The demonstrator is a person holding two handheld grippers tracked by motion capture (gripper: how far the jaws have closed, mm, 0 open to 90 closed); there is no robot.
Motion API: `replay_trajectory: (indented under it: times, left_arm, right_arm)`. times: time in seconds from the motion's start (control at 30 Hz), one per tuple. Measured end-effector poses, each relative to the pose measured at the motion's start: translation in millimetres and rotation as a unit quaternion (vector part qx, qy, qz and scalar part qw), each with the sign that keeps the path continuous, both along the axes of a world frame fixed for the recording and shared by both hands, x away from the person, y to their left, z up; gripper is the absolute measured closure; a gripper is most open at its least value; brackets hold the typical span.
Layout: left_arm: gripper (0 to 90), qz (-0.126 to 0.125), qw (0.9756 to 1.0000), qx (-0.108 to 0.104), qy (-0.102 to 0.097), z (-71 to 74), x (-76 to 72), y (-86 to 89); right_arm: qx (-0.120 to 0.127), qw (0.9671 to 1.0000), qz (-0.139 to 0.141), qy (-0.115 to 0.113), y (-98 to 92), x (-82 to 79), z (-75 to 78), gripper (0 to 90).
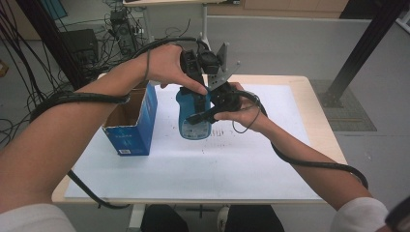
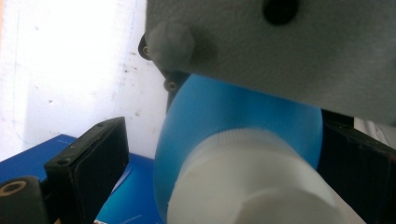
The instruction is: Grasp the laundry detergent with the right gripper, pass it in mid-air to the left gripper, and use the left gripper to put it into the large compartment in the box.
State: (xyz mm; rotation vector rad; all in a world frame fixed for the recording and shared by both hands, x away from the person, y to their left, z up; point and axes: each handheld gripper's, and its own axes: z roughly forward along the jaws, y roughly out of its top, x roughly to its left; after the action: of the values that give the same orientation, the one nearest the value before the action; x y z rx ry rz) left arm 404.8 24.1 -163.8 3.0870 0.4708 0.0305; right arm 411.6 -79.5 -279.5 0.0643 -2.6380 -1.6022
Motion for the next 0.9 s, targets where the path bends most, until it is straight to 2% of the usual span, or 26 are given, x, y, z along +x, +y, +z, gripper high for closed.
replay_trajectory:
  times: [0.9]
  left_arm:
    - [5.7, 0.005, 1.0000, 0.000, 0.005, -1.3, 1.5, 1.1]
  right_arm:
    - [0.006, 1.0000, 0.006, 0.003, -0.2, -0.2, 0.1, 43.9]
